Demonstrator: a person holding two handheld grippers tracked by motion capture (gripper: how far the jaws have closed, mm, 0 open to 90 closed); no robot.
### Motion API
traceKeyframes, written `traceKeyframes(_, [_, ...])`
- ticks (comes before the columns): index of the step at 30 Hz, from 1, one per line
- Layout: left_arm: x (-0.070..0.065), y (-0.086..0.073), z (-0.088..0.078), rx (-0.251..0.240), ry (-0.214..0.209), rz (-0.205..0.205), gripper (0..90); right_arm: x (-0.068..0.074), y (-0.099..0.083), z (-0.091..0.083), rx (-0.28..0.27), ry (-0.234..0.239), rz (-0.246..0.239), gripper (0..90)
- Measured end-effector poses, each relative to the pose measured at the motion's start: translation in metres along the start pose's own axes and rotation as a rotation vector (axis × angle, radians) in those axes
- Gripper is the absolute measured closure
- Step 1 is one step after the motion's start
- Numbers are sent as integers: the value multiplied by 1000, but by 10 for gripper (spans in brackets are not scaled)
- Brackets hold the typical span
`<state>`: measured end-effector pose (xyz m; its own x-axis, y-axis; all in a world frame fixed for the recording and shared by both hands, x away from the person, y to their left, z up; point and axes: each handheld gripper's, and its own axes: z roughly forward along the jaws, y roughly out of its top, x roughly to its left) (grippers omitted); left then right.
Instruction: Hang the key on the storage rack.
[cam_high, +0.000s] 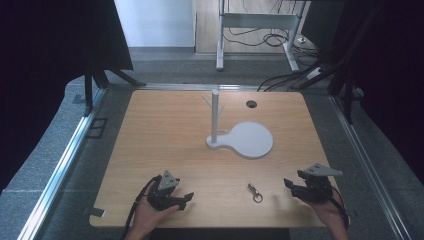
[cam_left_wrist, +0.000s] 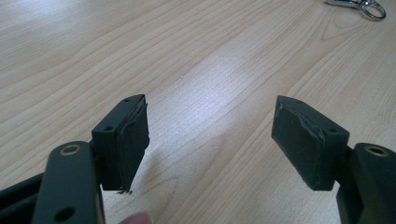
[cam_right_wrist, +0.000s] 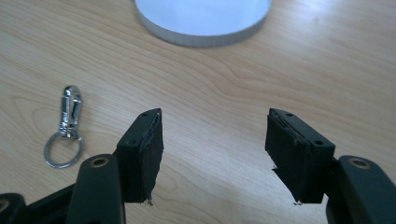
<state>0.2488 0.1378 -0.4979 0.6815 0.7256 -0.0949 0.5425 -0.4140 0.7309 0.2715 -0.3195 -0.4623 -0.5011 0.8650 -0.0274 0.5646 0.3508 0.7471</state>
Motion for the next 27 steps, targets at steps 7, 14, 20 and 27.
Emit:
traceKeyframes(7, [0,3,0,-4,-6,0,279,7,15,3,37,44,-21,399])
traceKeyframes(14, [0,3,-1,-7,-10,-1,280,18,35,-7,45,73,-78,419])
traceKeyframes(20, [1,2,4,12,-11,1,280,29,49,-6,106,124,-115,469])
traceKeyframes(27, [1,1,5,18,-14,2,281,39,56,-4,168,150,-152,526])
